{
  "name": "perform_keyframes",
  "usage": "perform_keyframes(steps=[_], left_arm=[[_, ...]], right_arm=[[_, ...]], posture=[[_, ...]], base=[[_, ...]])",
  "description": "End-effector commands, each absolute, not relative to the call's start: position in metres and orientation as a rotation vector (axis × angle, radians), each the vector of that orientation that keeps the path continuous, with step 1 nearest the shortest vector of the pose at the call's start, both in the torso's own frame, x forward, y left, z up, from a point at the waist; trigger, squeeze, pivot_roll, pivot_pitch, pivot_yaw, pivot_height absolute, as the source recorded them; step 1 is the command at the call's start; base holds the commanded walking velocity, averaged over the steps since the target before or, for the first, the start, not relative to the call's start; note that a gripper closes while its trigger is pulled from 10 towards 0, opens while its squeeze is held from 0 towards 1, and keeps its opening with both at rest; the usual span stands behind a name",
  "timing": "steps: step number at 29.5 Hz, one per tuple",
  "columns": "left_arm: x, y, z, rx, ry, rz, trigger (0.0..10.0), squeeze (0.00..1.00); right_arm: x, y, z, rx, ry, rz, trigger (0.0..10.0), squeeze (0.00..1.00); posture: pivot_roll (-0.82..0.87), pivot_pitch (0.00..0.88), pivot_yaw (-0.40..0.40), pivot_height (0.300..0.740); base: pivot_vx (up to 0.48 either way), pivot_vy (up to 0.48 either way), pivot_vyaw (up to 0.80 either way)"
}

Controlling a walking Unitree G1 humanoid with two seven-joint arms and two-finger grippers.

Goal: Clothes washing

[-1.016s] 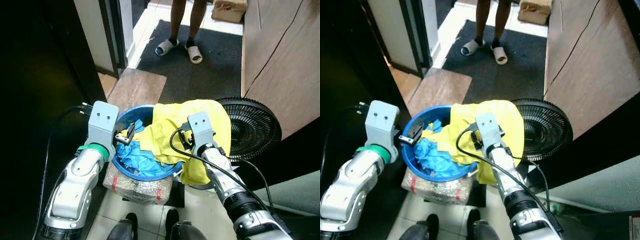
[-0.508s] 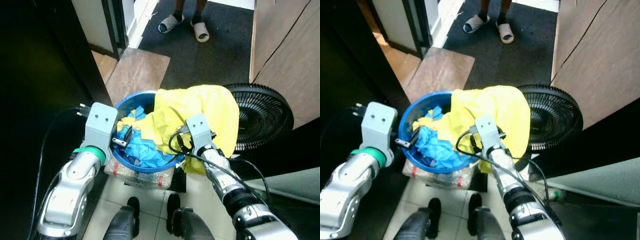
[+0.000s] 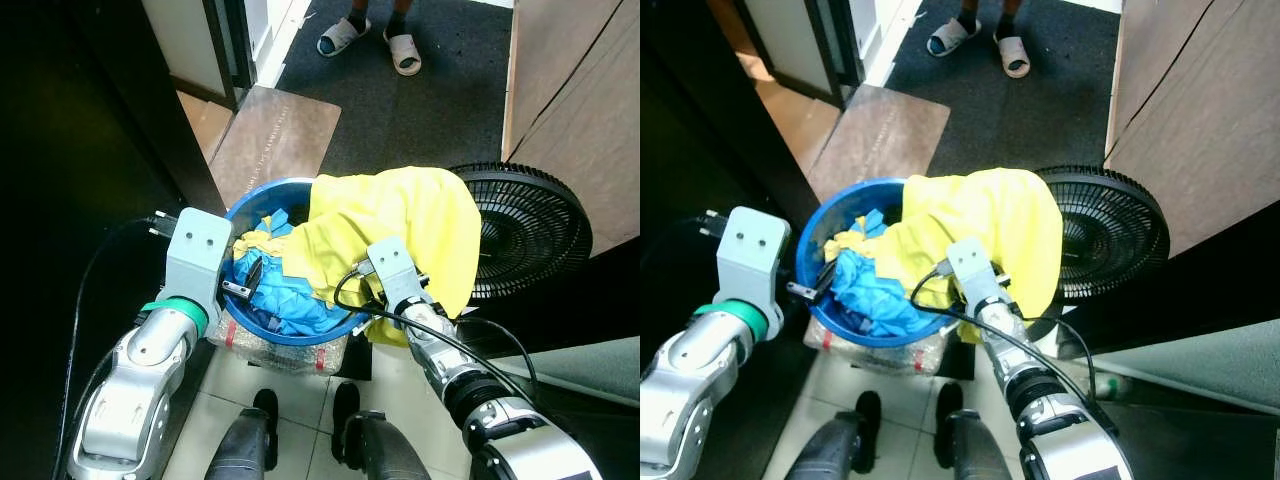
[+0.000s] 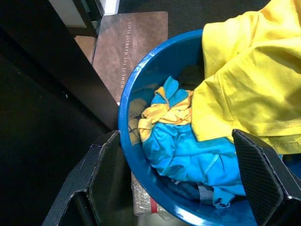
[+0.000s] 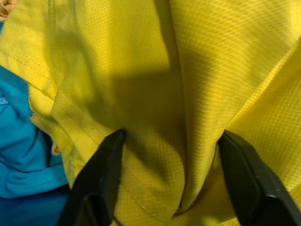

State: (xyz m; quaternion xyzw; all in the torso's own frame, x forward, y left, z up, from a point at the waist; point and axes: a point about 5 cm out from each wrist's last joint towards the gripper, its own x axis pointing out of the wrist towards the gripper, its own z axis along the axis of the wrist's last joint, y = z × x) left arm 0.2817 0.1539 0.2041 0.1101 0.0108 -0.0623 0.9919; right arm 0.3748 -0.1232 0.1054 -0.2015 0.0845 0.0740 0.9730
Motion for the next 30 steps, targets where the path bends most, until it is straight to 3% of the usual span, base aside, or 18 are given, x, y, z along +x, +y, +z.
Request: perform_keyframes(steps=[1, 14, 18, 26, 27, 29, 30], left_arm=[[0.279, 0.155, 0.198, 0.224, 0.052, -0.121, 10.0, 0.00], [0.284, 0.156, 0.199, 0.228, 0.048, -0.121, 10.0, 0.00], [0.289, 0.155, 0.200, 0.225, 0.038, -0.124, 10.0, 0.00], [0.297, 0.149, 0.203, 0.220, 0.018, -0.143, 10.0, 0.00], [0.298, 0.148, 0.203, 0.220, 0.016, -0.146, 10.0, 0.00], [0.298, 0.148, 0.203, 0.220, 0.016, -0.146, 10.0, 0.00], [0.299, 0.148, 0.203, 0.221, 0.014, -0.147, 10.0, 0.00]], right_arm=[[0.365, -0.140, 0.083, -0.390, 0.268, 0.090, 0.0, 0.00], [0.372, -0.165, 0.109, -0.204, 0.096, -0.093, 0.0, 0.00], [0.376, -0.180, 0.139, -0.059, -0.071, -0.145, 0.0, 0.00], [0.379, -0.189, 0.155, -0.051, -0.133, -0.159, 0.0, 0.00], [0.379, -0.187, 0.154, -0.059, -0.135, -0.140, 10.0, 0.00], [0.379, -0.187, 0.154, -0.059, -0.135, -0.140, 10.0, 0.00], [0.379, -0.185, 0.154, -0.066, -0.136, -0.128, 9.0, 0.00]], posture=[[0.23, 0.541, 0.036, 0.740], [0.22, 0.505, 0.048, 0.740], [0.21, 0.458, 0.056, 0.740], [0.20, 0.424, 0.068, 0.740], [0.19, 0.415, 0.073, 0.740], [0.19, 0.415, 0.073, 0.740], [0.20, 0.411, 0.074, 0.740]], base=[[0.000, 0.000, 0.00], [0.000, 0.000, 0.00], [0.000, 0.000, 0.00], [0.000, 0.000, 0.00], [0.000, 0.000, 0.00], [0.000, 0.000, 0.00], [0.000, 0.000, 0.00]])
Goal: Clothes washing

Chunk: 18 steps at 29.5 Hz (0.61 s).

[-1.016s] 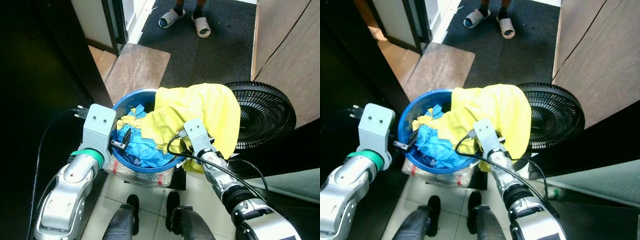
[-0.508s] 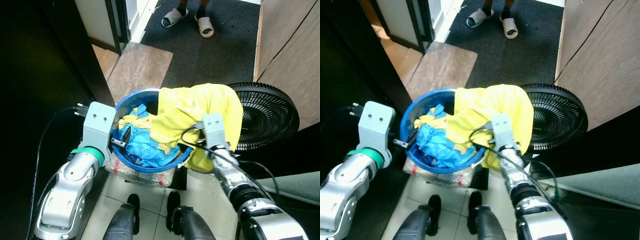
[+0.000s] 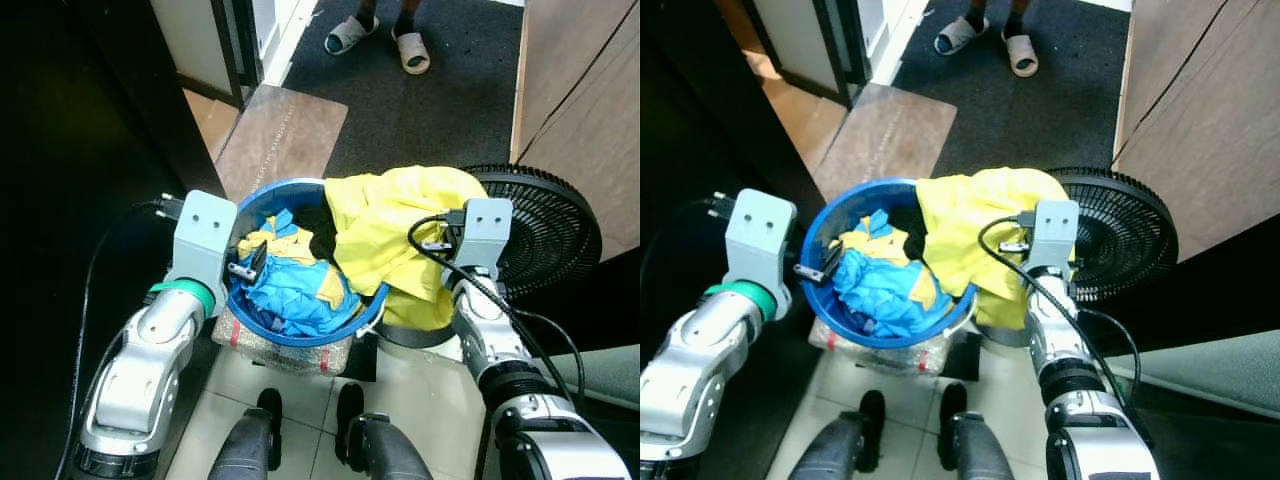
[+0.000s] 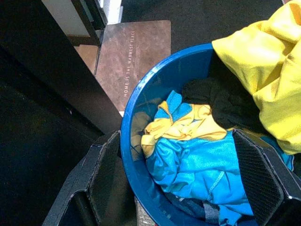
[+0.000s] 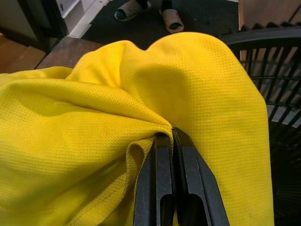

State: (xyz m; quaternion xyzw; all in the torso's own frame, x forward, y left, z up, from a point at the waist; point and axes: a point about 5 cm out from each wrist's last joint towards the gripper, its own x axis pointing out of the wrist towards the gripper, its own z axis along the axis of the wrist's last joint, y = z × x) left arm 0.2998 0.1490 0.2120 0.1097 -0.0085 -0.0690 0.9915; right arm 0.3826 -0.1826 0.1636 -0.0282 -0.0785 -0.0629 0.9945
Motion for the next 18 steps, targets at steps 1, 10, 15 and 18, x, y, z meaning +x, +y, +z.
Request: perform_keyframes(steps=[1, 10, 15, 18], left_arm=[[0.301, 0.149, 0.203, 0.223, 0.011, -0.147, 10.0, 0.00], [0.303, 0.154, 0.204, 0.225, -0.005, -0.124, 10.0, 0.00], [0.303, 0.158, 0.203, 0.222, -0.009, -0.101, 10.0, 0.00], [0.304, 0.161, 0.203, 0.217, -0.016, -0.085, 10.0, 0.00]], right_arm=[[0.380, -0.181, 0.161, -0.066, -0.171, -0.108, 0.0, 0.00], [0.387, -0.159, 0.216, -0.075, -0.384, 0.003, 0.0, 0.00], [0.381, -0.123, 0.221, -0.098, -0.414, 0.174, 0.0, 0.00], [0.378, -0.099, 0.227, -0.075, -0.440, 0.253, 0.0, 0.00]], posture=[[0.20, 0.402, 0.074, 0.740], [0.20, 0.375, 0.052, 0.740], [0.19, 0.349, 0.032, 0.740], [0.19, 0.331, 0.023, 0.740]], base=[[0.000, 0.000, 0.00], [0.000, 0.000, 0.00], [0.000, 0.000, 0.00], [0.000, 0.000, 0.00]])
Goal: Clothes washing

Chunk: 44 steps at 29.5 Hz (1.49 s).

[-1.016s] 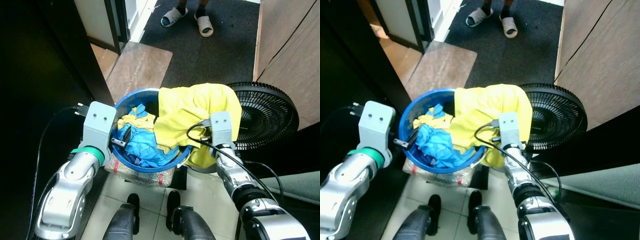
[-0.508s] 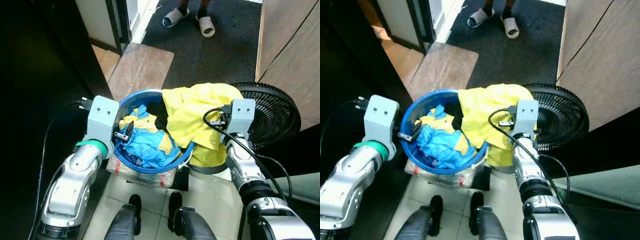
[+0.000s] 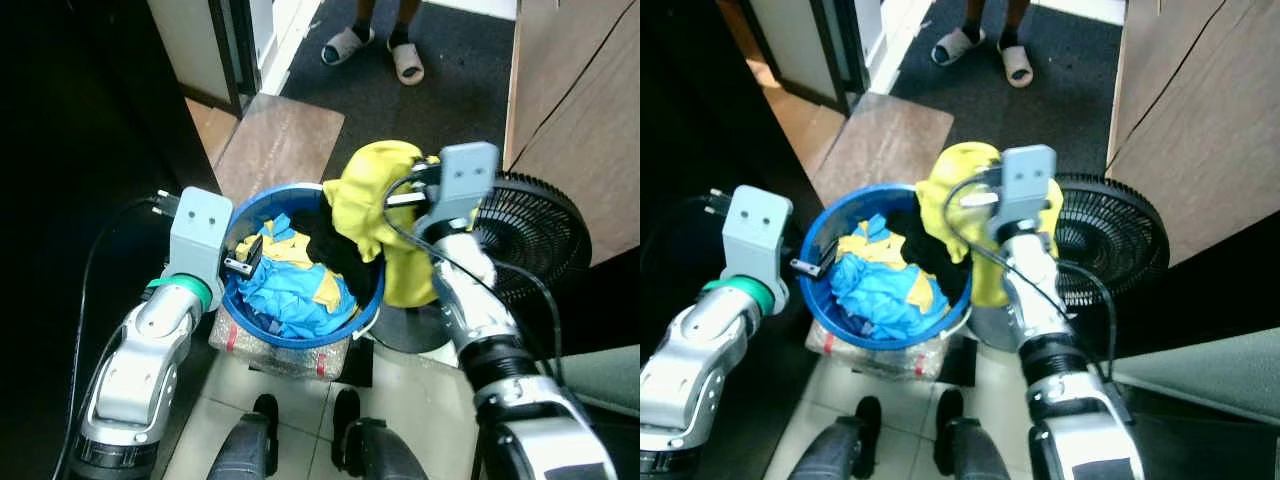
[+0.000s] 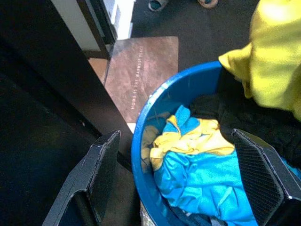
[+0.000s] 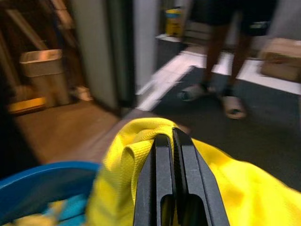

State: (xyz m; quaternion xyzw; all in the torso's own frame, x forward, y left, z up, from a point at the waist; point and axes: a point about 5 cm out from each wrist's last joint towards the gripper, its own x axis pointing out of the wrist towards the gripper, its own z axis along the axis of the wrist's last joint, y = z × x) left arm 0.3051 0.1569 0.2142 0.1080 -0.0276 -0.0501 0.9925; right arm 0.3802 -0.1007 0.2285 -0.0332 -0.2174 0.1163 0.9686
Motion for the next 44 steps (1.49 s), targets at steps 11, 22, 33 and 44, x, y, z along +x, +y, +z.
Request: perform_keyframes(steps=[11, 22, 33, 44], left_arm=[[0.309, 0.163, 0.202, 0.198, -0.049, -0.044, 10.0, 0.00], [0.310, 0.171, 0.198, 0.195, -0.060, -0.016, 10.0, 0.00], [0.317, 0.161, 0.198, 0.202, -0.071, -0.062, 10.0, 0.00], [0.310, 0.174, 0.156, 0.200, 0.039, -0.009, 10.0, 0.00]], right_arm=[[0.380, -0.082, 0.299, -0.004, -0.611, 0.278, 2.3, 0.00], [0.354, -0.139, 0.306, 0.006, -0.680, 0.110, 10.0, 0.00], [0.355, -0.142, 0.231, -0.073, -0.422, 0.096, 10.0, 0.00], [0.341, -0.129, 0.174, -0.087, -0.247, 0.142, 10.0, 0.00]], posture=[[0.18, 0.247, -0.022, 0.740], [0.16, 0.147, -0.007, 0.740], [0.15, 0.133, 0.012, 0.740], [0.15, 0.080, -0.023, 0.740]], base=[[0.000, 0.000, 0.00], [0.000, 0.000, 0.00], [0.000, 0.000, 0.00], [0.000, 0.000, 0.00]])
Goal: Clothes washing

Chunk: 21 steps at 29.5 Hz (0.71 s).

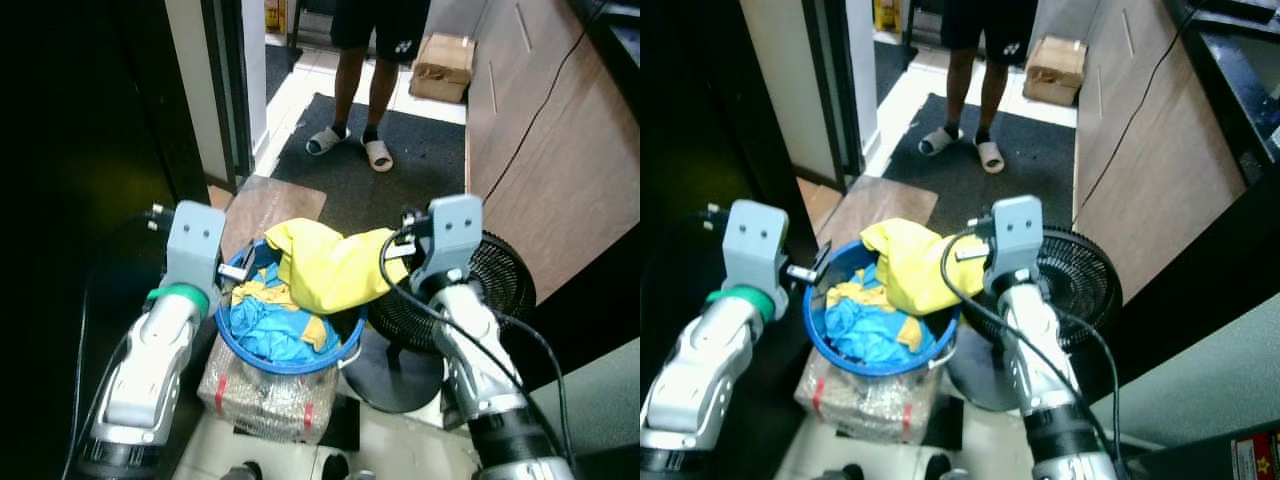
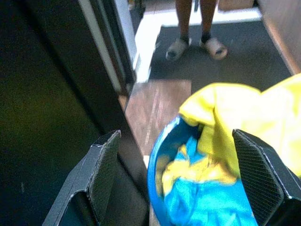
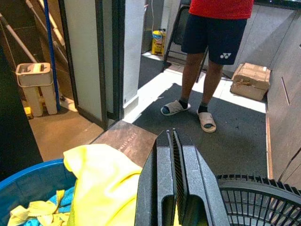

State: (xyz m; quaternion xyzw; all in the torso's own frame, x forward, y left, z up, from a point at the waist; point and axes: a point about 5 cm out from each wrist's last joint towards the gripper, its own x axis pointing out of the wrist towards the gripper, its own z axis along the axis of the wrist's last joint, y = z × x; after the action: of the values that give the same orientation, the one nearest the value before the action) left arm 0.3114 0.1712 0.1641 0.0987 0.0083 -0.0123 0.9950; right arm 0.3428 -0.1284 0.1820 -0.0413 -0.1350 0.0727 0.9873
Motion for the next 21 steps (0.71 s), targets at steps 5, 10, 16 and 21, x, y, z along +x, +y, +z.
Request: perform_keyframes(steps=[5, 10, 16, 21], left_arm=[[0.305, 0.175, 0.132, 0.182, 0.093, 0.019, 10.0, 0.00], [0.306, 0.172, 0.133, 0.159, 0.083, 0.018, 10.0, 0.00], [0.315, 0.162, 0.139, 0.148, 0.043, 0.010, 10.0, 0.00], [0.318, 0.160, 0.140, 0.154, 0.024, 0.004, 10.0, 0.00]], right_arm=[[0.338, -0.126, 0.159, -0.084, -0.201, 0.148, 10.0, 0.00], [0.338, -0.126, 0.158, -0.087, -0.195, 0.142, 10.0, 0.00], [0.342, -0.129, 0.164, -0.087, -0.207, 0.124, 10.0, 0.00], [0.341, -0.131, 0.163, -0.088, -0.209, 0.117, 10.0, 0.00]], posture=[[0.14, 0.067, -0.031, 0.740], [0.13, 0.053, -0.042, 0.740], [0.12, 0.026, -0.043, 0.740], [0.12, 0.027, -0.037, 0.740]], base=[[0.000, 0.000, 0.00], [0.000, 0.000, 0.00], [0.000, 0.000, 0.00], [0.000, 0.000, 0.00]])
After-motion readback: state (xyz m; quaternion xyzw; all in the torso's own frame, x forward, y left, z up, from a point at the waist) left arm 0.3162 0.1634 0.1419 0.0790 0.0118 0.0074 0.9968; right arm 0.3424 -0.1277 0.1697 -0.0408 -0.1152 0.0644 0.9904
